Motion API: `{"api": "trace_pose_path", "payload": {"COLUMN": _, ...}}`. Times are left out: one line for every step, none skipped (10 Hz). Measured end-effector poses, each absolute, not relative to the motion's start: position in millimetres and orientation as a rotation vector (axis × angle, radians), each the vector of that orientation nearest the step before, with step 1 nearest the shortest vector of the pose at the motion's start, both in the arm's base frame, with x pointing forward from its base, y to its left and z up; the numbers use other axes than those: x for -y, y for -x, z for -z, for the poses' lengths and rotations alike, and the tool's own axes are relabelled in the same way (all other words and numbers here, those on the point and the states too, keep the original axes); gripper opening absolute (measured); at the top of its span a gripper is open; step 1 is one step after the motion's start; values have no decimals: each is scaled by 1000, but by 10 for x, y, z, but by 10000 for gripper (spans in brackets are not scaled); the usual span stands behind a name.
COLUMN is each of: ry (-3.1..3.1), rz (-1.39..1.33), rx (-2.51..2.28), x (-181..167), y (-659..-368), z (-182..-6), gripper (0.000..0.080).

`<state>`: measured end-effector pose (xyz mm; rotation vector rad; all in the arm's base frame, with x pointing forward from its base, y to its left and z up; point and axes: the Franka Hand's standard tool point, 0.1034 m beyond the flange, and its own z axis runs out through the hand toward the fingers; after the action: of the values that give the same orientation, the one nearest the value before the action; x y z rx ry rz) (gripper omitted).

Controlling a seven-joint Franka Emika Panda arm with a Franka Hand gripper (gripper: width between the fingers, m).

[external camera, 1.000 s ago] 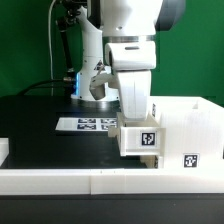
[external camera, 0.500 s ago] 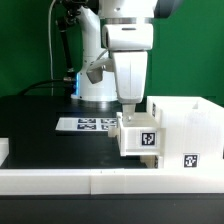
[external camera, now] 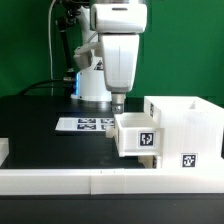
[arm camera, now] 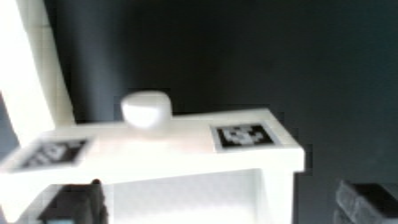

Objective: Assemble drawer

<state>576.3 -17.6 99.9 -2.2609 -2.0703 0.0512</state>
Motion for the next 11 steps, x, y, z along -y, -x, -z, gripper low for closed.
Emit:
{"api": "trace_pose_path", "payload": {"ry": 2260, "rz": -50, "rx": 2066, "x": 179, "y": -5782, "z": -958, "gripper": 649}}
{"api": "trace_pose_path", "payload": {"ry": 2260, "rz": -49, "rx": 2067, "x": 173, "y": -5780, "z": -962, "gripper": 649}}
{"api": "trace_pose_path", "payload": {"ry": 2259, "rz": -50, "rx": 2066, "x": 173, "y": -5777, "z": -955, "gripper": 649}}
{"api": "trace_pose_path", "payload": {"ry": 2241, "rz": -53, "rx": 2077, "x": 174, "y": -5769, "z": -918, "gripper": 649}}
{"api": "trace_pose_path", "payload": {"ry": 2226, "rz": -53, "rx": 2084, "x": 200, "y": -5799, "z": -858, "gripper": 649}}
{"api": "trace_pose_path", "payload": {"ry": 2212, "rz": -47, "rx": 2092, "x": 196, "y": -5883, "z": -817, "gripper": 649}}
{"api": "trace_pose_path", "payload": {"ry": 2206, "rz": -45, "rx": 2095, "x": 195, "y": -5930, "z": -801, "gripper": 649}}
{"api": "trace_pose_path", "payload": {"ry": 2197, "rz": -42, "rx": 2099, "x": 206, "y": -5938, "z": -782, "gripper": 649}}
{"api": "trace_pose_path", "payload": {"ry": 2184, "rz": -42, "rx": 2105, "x": 256, "y": -5922, "z": -757, "gripper": 649}}
{"api": "trace_pose_path", "payload": {"ry": 2185, "rz": -45, "rx": 2101, "x": 270, "y": -5905, "z": -750, "gripper": 649}}
{"api": "trace_pose_path", "payload": {"ry": 2146, "rz": -5, "rx": 2096, "x": 294, "y": -5884, "z": -724, "gripper": 649}}
